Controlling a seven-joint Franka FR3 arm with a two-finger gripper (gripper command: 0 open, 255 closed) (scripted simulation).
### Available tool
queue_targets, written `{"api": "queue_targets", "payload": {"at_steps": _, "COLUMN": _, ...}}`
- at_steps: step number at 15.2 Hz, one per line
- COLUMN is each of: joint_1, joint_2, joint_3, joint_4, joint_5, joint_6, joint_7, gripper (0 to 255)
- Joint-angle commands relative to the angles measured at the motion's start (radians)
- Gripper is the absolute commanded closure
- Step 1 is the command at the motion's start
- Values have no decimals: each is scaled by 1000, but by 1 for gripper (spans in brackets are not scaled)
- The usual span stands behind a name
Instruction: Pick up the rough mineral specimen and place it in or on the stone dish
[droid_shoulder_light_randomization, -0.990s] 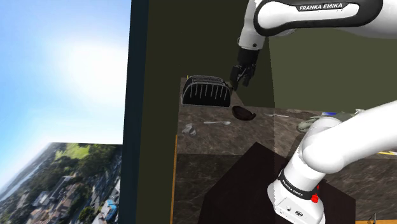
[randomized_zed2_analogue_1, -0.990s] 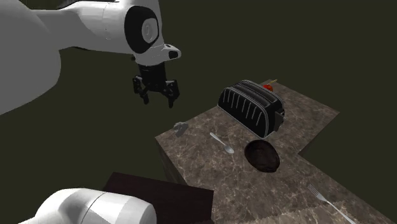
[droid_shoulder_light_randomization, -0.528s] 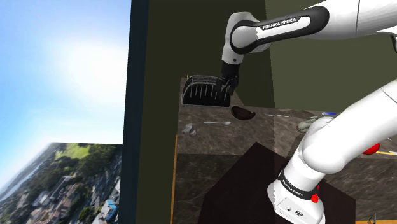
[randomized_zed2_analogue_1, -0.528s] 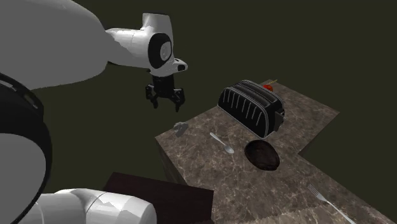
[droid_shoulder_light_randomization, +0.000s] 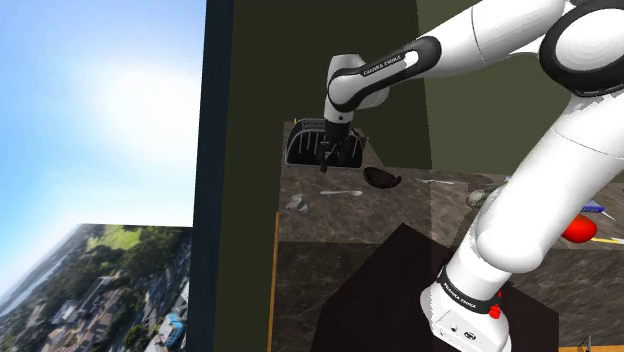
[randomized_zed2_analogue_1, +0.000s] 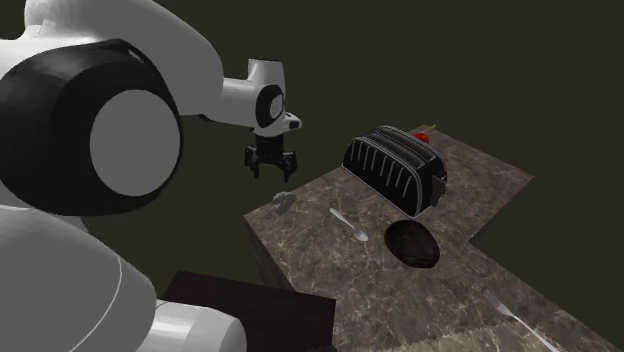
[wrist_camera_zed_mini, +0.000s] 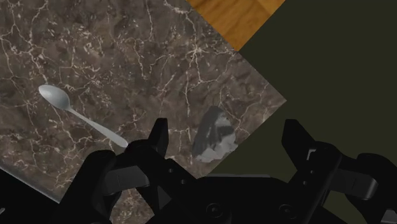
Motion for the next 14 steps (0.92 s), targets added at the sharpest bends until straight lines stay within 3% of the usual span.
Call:
{"api": "queue_targets", "payload": {"at_steps": 1, "joint_1": 3, "joint_2": 78, "joint_3": 0, "joint_4": 31, "joint_5": 12, "joint_6": 37, "joint_7": -10, "gripper": 0}}
{"api": "queue_targets", "payload": {"at_steps": 14, "joint_1": -8, "joint_2": 597, "joint_3": 25, "joint_4": 372, "joint_5": 84, "joint_6": 148, "joint_7": -63, "gripper": 0}}
